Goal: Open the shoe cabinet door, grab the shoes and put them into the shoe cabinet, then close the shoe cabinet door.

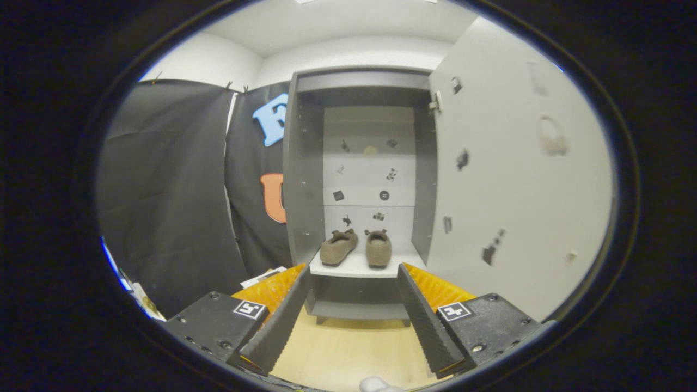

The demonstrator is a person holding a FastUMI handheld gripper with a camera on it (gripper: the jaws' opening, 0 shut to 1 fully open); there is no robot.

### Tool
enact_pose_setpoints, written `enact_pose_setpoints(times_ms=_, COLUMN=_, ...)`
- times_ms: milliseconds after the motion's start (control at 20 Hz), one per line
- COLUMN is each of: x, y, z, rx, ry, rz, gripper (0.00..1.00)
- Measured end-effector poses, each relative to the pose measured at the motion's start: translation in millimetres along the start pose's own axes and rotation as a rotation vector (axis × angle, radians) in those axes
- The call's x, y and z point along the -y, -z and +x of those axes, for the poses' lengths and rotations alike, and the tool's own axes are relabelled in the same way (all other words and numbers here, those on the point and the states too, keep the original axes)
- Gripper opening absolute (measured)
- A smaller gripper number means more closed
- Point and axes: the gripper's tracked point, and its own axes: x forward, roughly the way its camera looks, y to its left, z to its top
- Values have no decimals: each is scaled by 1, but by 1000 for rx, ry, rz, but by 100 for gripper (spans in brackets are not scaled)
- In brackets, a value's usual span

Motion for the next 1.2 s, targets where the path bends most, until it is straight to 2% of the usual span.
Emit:
enact_pose_setpoints(times_ms=150, x=33, y=5, z=-58, rx=4, ry=24, rz=9, gripper=100)
enact_pose_setpoints(times_ms=350, x=106, y=8, z=-110, rx=7, ry=131, rz=12, gripper=100)
enact_pose_setpoints(times_ms=550, x=180, y=4, z=-133, rx=26, ry=200, rz=33, gripper=100)
enact_pose_setpoints(times_ms=700, x=229, y=-5, z=-133, rx=48, ry=210, rz=59, gripper=100)
enact_pose_setpoints(times_ms=800, x=251, y=-6, z=-122, rx=41, ry=185, rz=63, gripper=100)
enact_pose_setpoints(times_ms=1200, x=276, y=-14, z=-68, rx=11, ry=-50, rz=48, gripper=100)
